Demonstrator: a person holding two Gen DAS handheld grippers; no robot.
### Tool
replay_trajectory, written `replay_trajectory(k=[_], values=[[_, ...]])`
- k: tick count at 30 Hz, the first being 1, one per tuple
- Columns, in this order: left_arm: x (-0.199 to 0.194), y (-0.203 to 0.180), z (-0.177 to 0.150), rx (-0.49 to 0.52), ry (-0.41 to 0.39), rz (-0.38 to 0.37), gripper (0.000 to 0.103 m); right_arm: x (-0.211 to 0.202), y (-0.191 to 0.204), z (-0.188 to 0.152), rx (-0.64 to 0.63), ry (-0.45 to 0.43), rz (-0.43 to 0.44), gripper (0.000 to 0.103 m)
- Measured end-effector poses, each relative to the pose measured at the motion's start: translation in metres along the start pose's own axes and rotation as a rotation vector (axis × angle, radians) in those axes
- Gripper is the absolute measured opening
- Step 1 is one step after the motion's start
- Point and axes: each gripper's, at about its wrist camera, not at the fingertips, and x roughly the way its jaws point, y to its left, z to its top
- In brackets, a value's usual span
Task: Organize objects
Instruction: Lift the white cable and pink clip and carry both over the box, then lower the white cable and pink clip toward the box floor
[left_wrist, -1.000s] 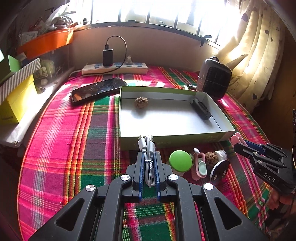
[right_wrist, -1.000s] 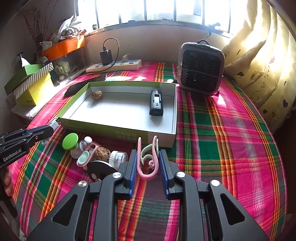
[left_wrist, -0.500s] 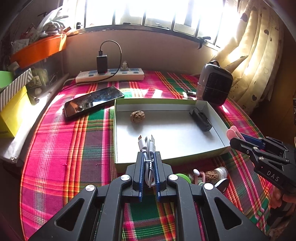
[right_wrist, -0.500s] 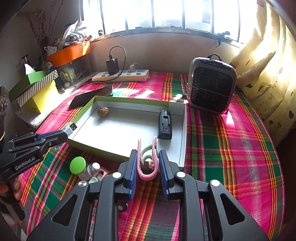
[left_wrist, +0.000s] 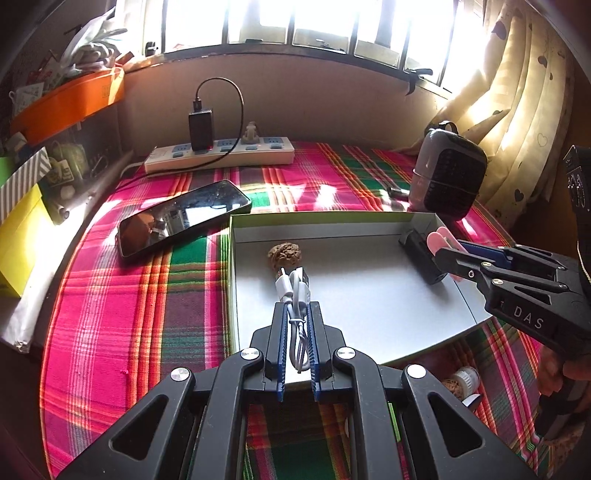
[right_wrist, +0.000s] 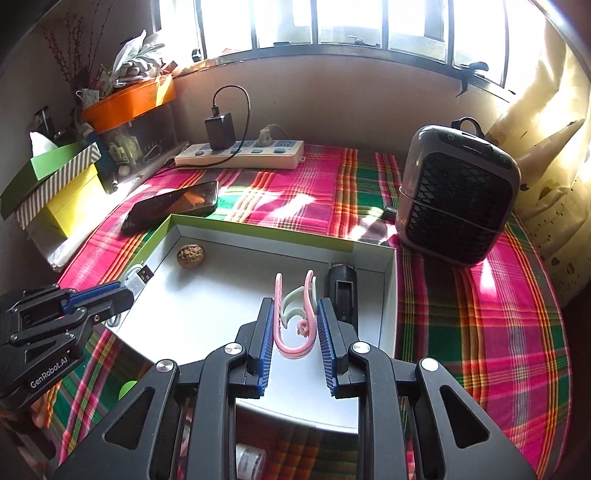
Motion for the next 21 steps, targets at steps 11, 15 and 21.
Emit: replay_trajectory(k=[11, 15, 21], values=[[0.024, 0.003, 0.008, -0.006, 0.027, 0.003, 0.009, 0.038, -0.003, 0.016, -0.001, 0.051, 0.008, 0.024], [0.032, 0.003, 0.009, -0.005, 0.042, 0.007, 0.009, 0.048, -0.001, 0.018, -0.007, 0.065, 0.007, 0.024], [0.040, 0.003, 0.008, -0.005, 0.057, 0.013, 0.009, 0.059, -0.002, 0.020, -0.010, 0.083, 0.006, 0.024]])
